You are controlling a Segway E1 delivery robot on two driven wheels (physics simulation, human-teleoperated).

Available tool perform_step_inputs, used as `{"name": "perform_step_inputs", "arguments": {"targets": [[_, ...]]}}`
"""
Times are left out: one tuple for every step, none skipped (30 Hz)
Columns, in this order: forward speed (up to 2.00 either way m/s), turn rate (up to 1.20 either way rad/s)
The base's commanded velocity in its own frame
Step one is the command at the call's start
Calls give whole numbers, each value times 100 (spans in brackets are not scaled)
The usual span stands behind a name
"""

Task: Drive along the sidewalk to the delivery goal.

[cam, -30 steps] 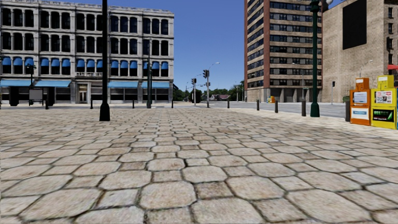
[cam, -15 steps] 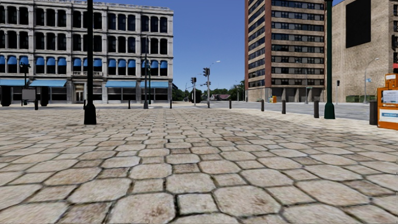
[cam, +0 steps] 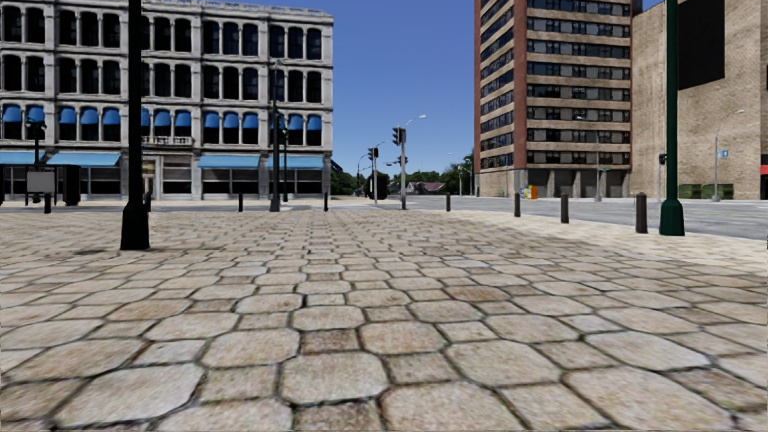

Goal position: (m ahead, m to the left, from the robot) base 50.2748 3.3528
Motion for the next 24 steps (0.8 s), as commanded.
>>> {"name": "perform_step_inputs", "arguments": {"targets": [[200, 0], [200, 0], [200, 0], [200, 0], [200, 0], [200, 0], [200, 0], [200, 0], [200, 0], [200, 0], [200, 0], [200, 0], [200, 0], [200, 0], [200, 0], [200, 0], [200, 0], [200, 0], [200, 0], [200, 0], [200, 0], [200, 0], [200, 0], [200, 0]]}}
